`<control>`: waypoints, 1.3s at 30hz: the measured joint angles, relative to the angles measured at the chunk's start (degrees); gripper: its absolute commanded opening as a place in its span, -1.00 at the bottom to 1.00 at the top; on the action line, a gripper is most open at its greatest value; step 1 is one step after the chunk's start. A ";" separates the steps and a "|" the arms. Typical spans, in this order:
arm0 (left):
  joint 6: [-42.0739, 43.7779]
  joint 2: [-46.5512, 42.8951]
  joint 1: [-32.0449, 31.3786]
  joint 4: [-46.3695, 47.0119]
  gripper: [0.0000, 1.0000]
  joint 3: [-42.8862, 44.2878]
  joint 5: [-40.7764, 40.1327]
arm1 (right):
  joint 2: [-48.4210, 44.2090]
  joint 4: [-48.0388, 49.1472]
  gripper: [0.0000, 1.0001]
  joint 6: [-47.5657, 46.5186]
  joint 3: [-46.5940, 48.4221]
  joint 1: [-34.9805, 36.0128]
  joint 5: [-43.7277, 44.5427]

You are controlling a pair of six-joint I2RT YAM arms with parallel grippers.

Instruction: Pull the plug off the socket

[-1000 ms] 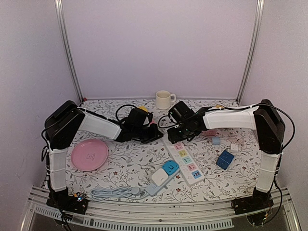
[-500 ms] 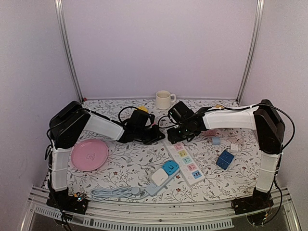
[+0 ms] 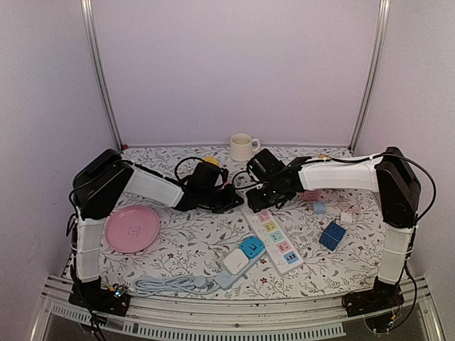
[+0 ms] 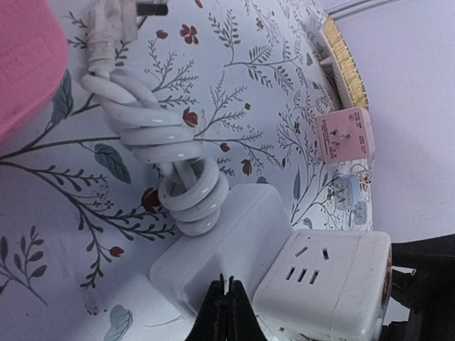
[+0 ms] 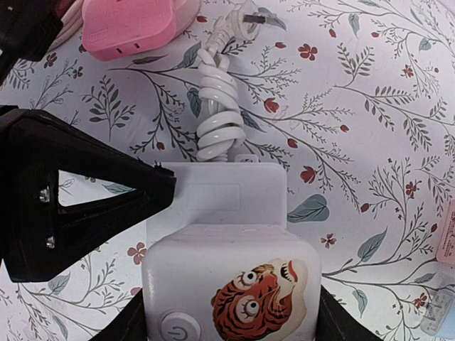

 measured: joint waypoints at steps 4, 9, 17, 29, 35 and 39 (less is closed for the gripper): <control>0.33 0.00 0.00 -0.04 -1.00 0.07 -0.26 | 0.00 0.02 -0.86 -0.57 0.00 0.46 0.83; 0.85 0.02 -0.07 -1.46 -1.00 0.96 -0.61 | 0.00 0.02 -0.88 -1.27 0.00 1.29 1.66; 1.64 0.70 -1.46 -4.39 -1.00 3.41 0.07 | -0.22 2.67 -0.89 -0.22 -2.08 1.38 1.09; 0.28 2.05 -2.14 -3.45 -1.00 4.42 -0.72 | -1.51 3.87 -0.89 -0.02 -3.91 1.38 0.94; -0.09 2.12 -2.27 -2.01 -1.00 3.61 -0.55 | -2.40 4.76 -0.89 -0.83 -5.27 1.40 0.35; -0.15 2.12 -2.38 -1.18 -1.00 3.13 -0.44 | -2.71 4.96 -0.89 -1.55 -5.68 1.44 0.28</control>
